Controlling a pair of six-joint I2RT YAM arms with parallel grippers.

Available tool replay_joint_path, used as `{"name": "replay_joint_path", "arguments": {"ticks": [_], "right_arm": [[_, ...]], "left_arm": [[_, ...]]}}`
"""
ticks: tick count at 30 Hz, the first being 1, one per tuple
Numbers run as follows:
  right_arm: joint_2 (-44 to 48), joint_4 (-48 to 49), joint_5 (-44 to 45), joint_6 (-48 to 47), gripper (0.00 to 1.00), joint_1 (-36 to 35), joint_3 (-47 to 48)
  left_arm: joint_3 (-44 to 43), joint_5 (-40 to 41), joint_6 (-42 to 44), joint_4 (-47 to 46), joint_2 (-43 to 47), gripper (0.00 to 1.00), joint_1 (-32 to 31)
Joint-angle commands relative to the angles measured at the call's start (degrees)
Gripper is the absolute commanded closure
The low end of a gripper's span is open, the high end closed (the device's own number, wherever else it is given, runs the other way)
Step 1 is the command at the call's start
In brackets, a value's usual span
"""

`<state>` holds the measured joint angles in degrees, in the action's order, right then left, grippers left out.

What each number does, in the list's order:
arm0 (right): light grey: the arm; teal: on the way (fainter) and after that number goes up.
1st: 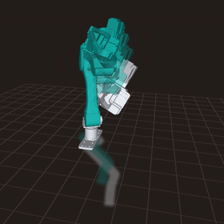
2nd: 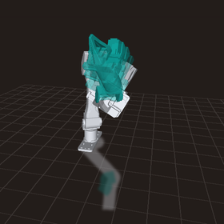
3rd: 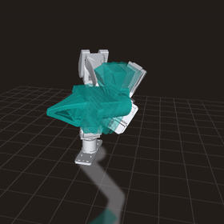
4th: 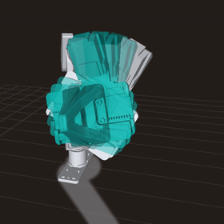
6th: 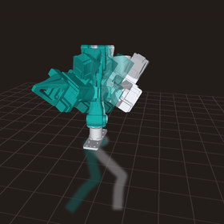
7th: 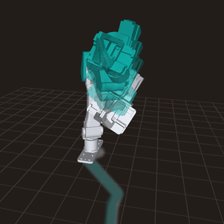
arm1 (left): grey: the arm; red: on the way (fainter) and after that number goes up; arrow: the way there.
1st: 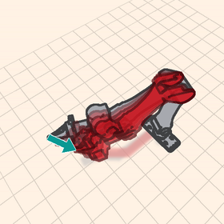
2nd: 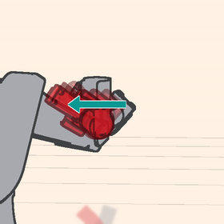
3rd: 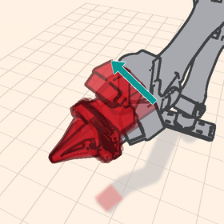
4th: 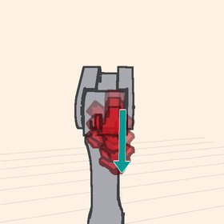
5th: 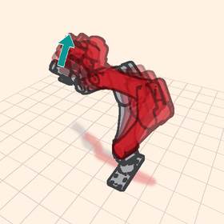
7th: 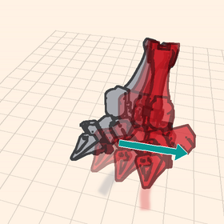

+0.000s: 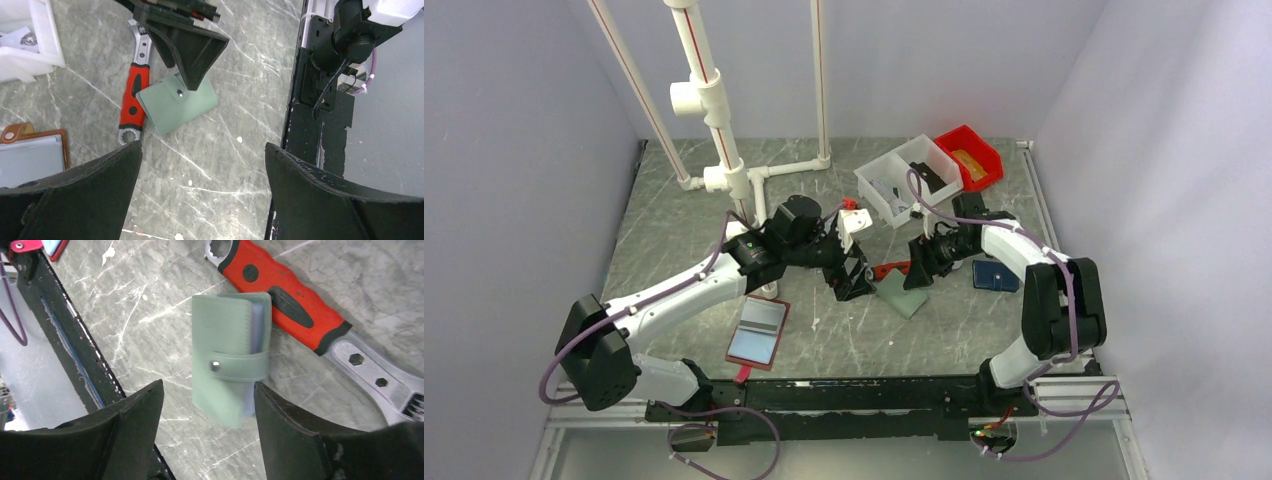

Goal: Take the credit cards out of the card holder
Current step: Place the card holder at the center of the board.

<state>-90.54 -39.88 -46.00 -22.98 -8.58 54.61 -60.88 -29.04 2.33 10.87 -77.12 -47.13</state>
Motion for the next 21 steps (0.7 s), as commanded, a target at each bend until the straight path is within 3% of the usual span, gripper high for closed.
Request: {"name": "replay_joint_path", "arguments": {"ticks": [1,4,13,18,21], "right_arm": [[5.1,0.6,1.6,-2.8,0.29,0.9,0.4],[7.6,-1.1,0.6,-5.5,0.23,1.8,0.9],[18.1,-2.4,-4.2,-11.4,0.23,4.1,-0.5],[22.2,0.7,-9.2,-13.9,0.26,4.0,-4.2],[21.8,2.1,-7.8,-14.6,0.29,3.5,-5.7]], "left_arm": [[-2.2,-1.6,-0.5,0.7,-2.2,0.02,0.2],[-3.5,0.1,-1.9,2.1,-3.5,0.01,0.2],[-9.0,3.0,-11.2,10.9,-6.2,0.04,0.2],[-3.3,3.6,-23.6,7.7,-3.4,0.09,-0.1],[1.6,5.8,-29.8,2.3,-2.0,0.11,-1.9]]}}
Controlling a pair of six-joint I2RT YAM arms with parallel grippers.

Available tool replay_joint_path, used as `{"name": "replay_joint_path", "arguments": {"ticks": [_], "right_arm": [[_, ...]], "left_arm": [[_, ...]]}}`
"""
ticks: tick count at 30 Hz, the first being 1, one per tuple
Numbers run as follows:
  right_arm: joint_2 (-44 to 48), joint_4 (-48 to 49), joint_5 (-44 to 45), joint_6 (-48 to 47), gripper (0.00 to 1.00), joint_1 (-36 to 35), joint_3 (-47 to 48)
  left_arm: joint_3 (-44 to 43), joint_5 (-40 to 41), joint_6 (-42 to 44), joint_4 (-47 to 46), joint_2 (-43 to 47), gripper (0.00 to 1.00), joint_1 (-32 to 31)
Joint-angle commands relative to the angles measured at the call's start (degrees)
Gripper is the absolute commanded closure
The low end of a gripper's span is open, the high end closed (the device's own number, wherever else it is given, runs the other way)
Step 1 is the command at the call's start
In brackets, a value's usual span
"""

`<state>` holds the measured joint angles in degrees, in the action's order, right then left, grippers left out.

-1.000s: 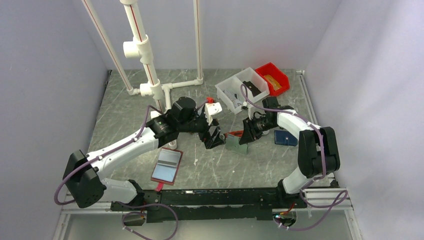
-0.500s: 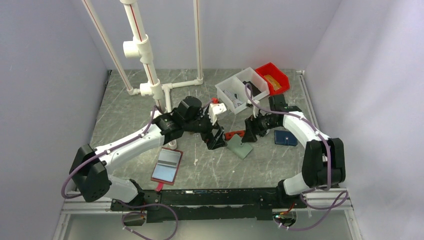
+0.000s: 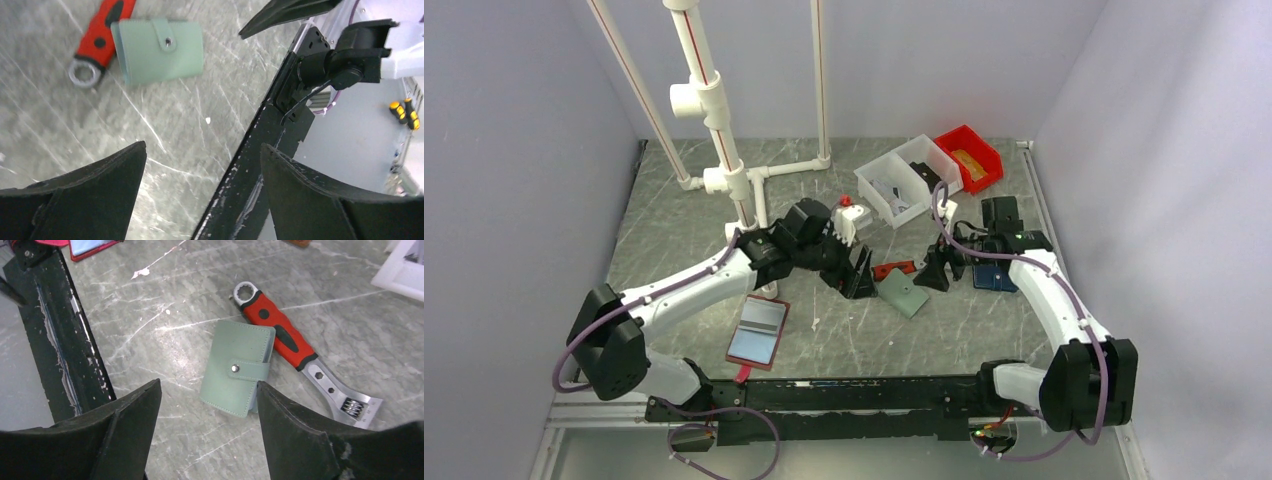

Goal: Take the credit cards out of the card holder
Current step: Open the card holder at the center of the board.

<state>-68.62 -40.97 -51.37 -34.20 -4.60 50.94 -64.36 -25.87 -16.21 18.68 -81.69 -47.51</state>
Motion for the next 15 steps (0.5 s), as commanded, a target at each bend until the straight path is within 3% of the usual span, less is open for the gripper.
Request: {"name": "replay_joint_path", "arguments": {"ticks": [1,9,15], "right_arm": [[-0.5,4.0,-0.9,-2.8,0.3,-0.8,-2.4],[-2.7,9.8,10.3,1.4,0.38,-4.4,-4.2],[-8.1,8.1,16.6,2.8,0.48,-7.4,-1.6]], "left_arm": [[5.7,4.8,-12.8,-6.4,2.5,0.12,-2.7],[4.3,23.9,-24.9,-5.6,-4.0,0.19,-11.8],[6.5,28.6,-39.0,-9.5,-9.2,0.32,-13.0]]}}
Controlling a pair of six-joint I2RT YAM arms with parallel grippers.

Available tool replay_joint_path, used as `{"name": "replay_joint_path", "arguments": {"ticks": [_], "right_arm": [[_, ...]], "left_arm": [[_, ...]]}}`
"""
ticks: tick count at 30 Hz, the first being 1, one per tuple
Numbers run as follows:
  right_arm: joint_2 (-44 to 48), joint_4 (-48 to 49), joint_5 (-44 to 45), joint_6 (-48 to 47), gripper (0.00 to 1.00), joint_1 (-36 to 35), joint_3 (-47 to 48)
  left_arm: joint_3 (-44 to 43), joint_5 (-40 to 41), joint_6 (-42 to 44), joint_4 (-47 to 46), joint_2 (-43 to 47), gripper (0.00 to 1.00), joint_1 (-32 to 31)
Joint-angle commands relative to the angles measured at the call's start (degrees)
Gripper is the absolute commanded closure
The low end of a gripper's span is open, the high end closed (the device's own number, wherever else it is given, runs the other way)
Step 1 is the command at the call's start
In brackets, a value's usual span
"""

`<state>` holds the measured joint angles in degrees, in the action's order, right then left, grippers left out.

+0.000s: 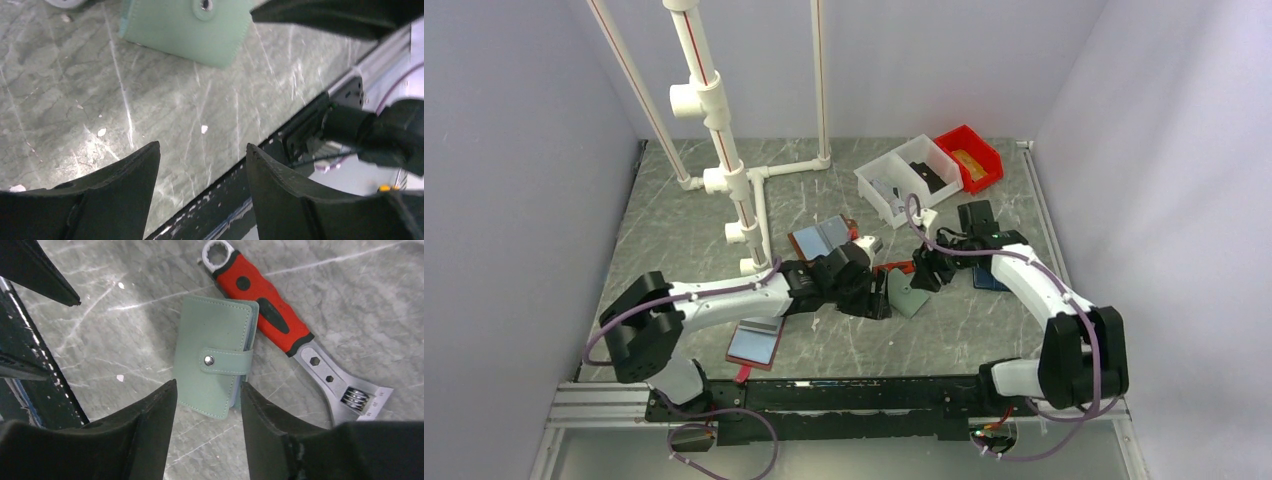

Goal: Take the credit cards out of the card holder
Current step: Open the card holder at the center of the board.

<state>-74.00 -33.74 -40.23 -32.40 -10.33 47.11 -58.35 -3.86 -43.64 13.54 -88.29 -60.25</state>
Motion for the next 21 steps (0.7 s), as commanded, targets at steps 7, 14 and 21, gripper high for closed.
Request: {"name": "replay_joint_path", "arguments": {"ticks": [7,14,21], "right_arm": [[-4.5,-2.3,7.8,-1.7,0.72,-2.9,3.7],[-7.0,-0.6,13.8,0.2,0.9,-2.8,3.2],[-10.1,-0.6,15.5,1.1,0.94,-4.5,3.6]], "left_arm": [[2.5,5.6,-16.7,-11.3,-6.3,0.36,-0.2],[1.2,8.1,-21.8,-9.7,-9.9,0.38,-0.2],[-0.2,10.2,-23.5,-8.1,-11.3,0.37,-0.2]]}}
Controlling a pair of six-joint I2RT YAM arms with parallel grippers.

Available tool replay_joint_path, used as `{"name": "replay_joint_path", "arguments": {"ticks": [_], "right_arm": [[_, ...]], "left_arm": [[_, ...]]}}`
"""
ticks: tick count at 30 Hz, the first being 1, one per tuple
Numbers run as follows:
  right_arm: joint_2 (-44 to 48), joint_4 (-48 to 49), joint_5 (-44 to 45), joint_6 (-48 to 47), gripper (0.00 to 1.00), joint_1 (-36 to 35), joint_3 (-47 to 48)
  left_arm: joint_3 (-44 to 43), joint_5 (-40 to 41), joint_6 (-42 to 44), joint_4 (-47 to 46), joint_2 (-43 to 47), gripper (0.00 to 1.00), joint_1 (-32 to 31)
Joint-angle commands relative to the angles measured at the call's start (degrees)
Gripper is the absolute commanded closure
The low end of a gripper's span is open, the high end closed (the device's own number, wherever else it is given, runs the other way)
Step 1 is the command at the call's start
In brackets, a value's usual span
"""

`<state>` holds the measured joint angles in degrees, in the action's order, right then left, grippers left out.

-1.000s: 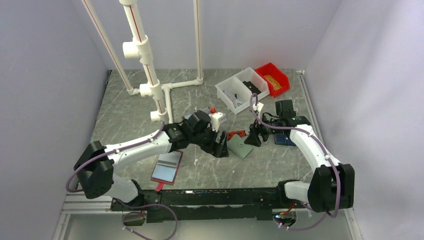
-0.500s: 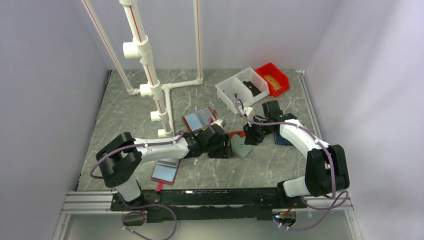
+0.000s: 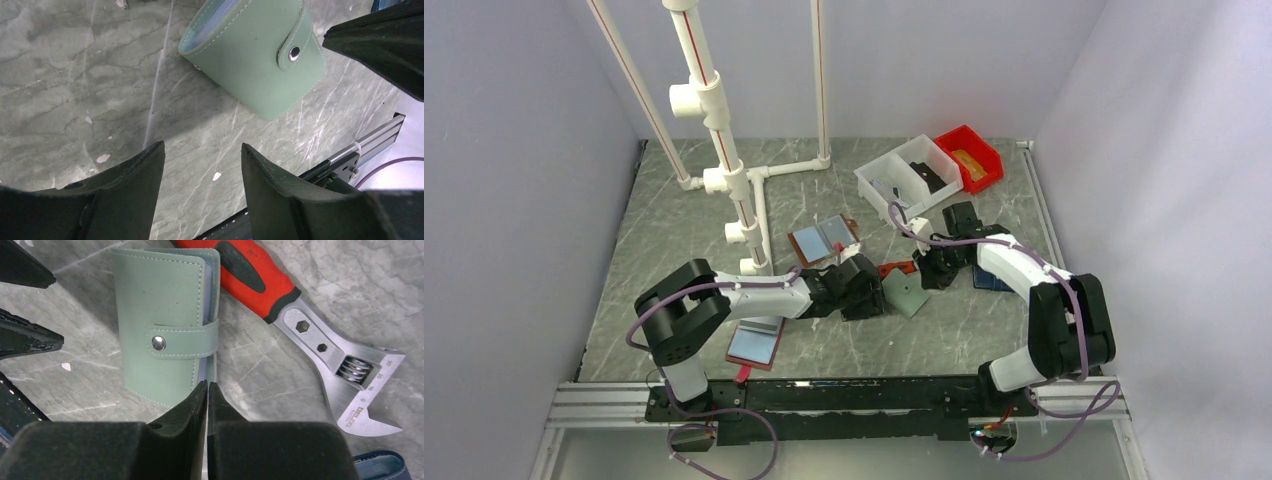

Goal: Take the credit cards out of the card holder
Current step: Open the card holder at the center of the board.

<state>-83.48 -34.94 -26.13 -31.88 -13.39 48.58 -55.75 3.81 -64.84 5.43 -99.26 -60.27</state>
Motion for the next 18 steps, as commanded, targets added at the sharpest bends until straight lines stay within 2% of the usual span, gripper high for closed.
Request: {"name": "replay_joint_path", "arguments": {"ticks": [1,7,12,18], "right_arm": [[-0.9,0.3,1.0,0.5,0.94,-1.8,2.2],[-3.1,-3.3,-4.5,-1.1,0.96,-4.6,3.8],[-4.1,-4.4,-6.4,-1.1,0.96,-5.6,4.6],[-4.0,-6.2,-10.4,-1.3,0.94,-5.6,5.9]], "left_arm": [[-2.8,2.5,-2.2,-0.3,-0.5,0.37,-0.2],[-1.5,3.5,-1.1,-3.0,0.6,0.36,-0.1],[-0.2,4.2,1.1,-1.7,2.2,0.35,0.6],[5.9,3.3,6.3,-9.4,6.2,0.35,0.8]]}}
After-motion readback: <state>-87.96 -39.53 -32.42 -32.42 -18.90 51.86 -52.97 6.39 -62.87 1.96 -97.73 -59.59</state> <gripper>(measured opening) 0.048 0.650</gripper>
